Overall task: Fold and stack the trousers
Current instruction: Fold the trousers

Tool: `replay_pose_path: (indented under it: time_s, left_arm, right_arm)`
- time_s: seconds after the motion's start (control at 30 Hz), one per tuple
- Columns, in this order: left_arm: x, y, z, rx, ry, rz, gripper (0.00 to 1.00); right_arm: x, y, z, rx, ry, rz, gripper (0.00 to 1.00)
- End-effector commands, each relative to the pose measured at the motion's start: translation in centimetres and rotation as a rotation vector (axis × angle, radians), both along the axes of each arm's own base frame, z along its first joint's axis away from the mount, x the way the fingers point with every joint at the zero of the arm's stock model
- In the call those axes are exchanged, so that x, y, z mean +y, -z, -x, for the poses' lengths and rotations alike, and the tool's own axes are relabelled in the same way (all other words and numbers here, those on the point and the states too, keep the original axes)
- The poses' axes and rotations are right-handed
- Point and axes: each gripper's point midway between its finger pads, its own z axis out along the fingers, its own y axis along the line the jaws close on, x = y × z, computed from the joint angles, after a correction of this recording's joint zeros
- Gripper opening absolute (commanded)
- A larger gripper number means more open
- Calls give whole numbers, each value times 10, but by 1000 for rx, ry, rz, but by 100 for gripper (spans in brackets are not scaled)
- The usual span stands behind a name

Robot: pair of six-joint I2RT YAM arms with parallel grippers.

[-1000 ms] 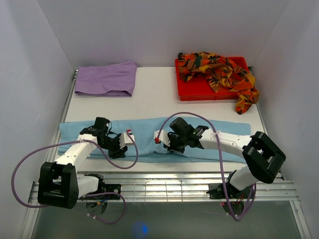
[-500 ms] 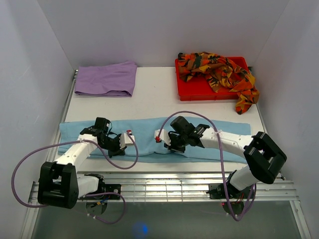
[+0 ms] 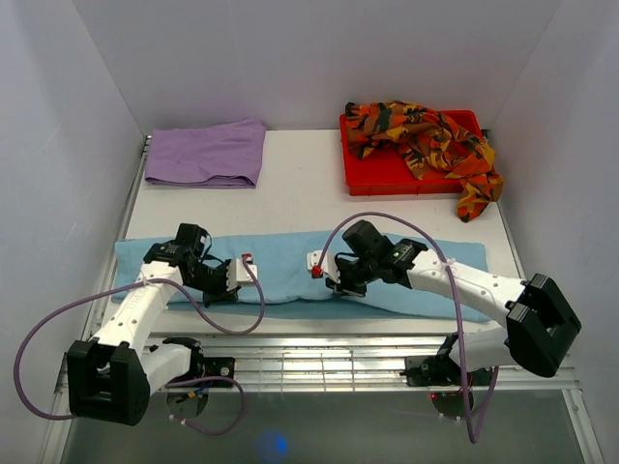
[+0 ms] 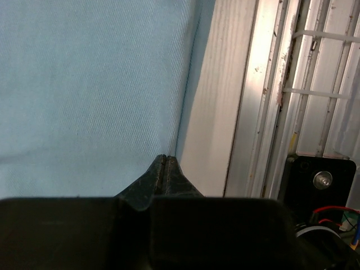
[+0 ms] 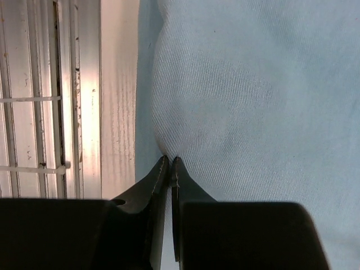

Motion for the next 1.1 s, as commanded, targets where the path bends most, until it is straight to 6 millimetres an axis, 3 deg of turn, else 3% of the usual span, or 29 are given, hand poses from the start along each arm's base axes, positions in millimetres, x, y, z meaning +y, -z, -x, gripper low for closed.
replay_pose_path:
  time_s: [0.0,0.07,0.23,0.3,0.43,0.47,0.53,0.57,0.63,0.67,0.73,0.77,0.83,0.9,0.93,0.97,1.03,1.07]
  left_arm:
    - [2,13,30,82,63,-6,0]
    - [8,31,34,141,37,-41,0]
    - [8,54,11,217,-58,-71,0]
    - [14,66,12,272,-68,-118,0]
    - [19,71,15,333,-45,-155,0]
    - [18,68,15,330,-33,-150,11]
    - [13,54,11,285,-2,-116,33]
    - [11,46,7,249,9,-97,35]
    - [-1,11,-6,122,23,-21,39]
    - [-5,-2,-12,79,10,9,45]
    - [-17,-33,-30,-17,-35,87,48]
    - [-21,-51,-42,-11,-127,124,48]
    - [-28,-69,-63,-2,-202,193,49]
    - [-25,-87,-88,37,-344,260,50]
    - [-22,-83,-111,38,-402,272,51]
    - [-16,-84,-124,75,-498,286,51]
    - [-7,-78,-152,71,-581,285,51]
    - [-2,-64,-162,127,-620,283,51]
  right_arm:
    - [-8,22,25,79,-92,33,8]
    - [-10,37,26,91,-98,59,8]
    - [-11,79,20,122,-119,152,8]
    - [-10,90,17,138,-122,186,8]
    - [-7,92,16,153,-150,201,8]
    - [-9,90,18,164,-157,210,10]
    - [-2,76,17,154,-165,176,23]
    - [0,69,17,152,-167,160,36]
    - [9,39,16,123,-178,94,50]
    - [13,29,14,112,-176,70,62]
    - [28,-8,5,79,-149,-12,69]
    - [33,-19,-1,68,-134,-37,70]
    - [51,-47,-18,62,-70,-108,70]
    - [63,-50,-40,97,30,-125,67]
    - [73,-55,-54,87,62,-157,65]
    - [81,-52,-76,96,105,-164,62]
    - [90,-48,-101,108,162,-159,59]
    - [99,-63,-122,85,180,-193,56]
